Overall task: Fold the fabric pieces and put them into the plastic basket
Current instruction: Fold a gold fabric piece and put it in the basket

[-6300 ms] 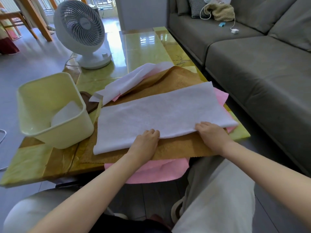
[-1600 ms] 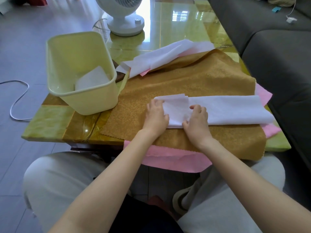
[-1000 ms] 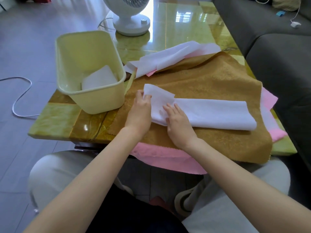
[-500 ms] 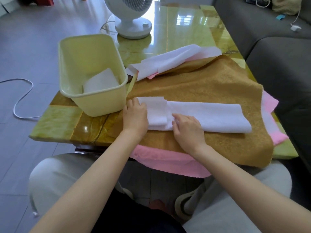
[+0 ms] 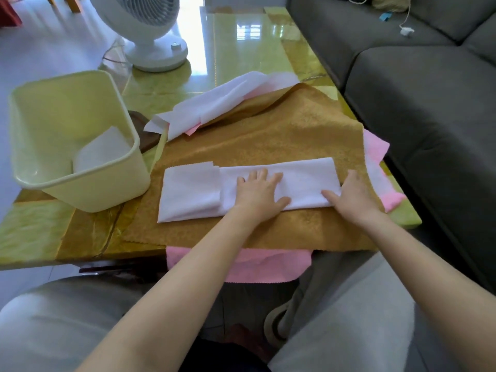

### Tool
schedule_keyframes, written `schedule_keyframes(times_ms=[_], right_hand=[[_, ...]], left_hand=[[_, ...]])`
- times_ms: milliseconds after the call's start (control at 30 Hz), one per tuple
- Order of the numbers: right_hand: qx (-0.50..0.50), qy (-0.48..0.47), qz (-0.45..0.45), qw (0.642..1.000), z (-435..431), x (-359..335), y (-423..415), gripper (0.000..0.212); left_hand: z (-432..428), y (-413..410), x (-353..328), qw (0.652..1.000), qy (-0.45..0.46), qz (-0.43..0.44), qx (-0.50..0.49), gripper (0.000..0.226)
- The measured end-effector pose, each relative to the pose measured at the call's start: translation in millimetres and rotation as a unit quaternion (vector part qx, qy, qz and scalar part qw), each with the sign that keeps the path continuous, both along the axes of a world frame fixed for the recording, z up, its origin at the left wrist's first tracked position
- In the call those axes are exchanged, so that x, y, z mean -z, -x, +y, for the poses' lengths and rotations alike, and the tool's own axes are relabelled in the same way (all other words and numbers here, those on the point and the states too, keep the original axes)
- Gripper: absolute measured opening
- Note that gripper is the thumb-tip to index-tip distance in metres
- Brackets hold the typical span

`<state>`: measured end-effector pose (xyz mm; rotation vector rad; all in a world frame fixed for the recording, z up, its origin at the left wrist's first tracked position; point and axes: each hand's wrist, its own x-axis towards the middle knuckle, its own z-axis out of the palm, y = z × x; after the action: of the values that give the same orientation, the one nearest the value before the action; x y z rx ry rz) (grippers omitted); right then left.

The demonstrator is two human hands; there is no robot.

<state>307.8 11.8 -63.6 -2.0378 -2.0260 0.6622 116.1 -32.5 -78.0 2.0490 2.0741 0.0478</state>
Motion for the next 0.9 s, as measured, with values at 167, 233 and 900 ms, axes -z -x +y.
schedule_keyframes(times_ms=[167, 233, 900], right_hand=[[0.013, 0.07, -0.022, 0.997, 13, -8, -8, 0.063], [0.019, 0.104, -0.005, 0.994, 14, -11, -7, 0.066], [-0.212, -0.174, 0.228, 0.934, -44, -5, 96, 0.034]], left_hand=[[2, -2, -1, 1.0, 0.008, 0.024, 0.003, 0.062], [0, -3, 0, 1.0, 0.013, 0.028, 0.004, 0.062], [-24, 20, -26, 0.935, -0.166, -0.248, -0.19, 0.015]])
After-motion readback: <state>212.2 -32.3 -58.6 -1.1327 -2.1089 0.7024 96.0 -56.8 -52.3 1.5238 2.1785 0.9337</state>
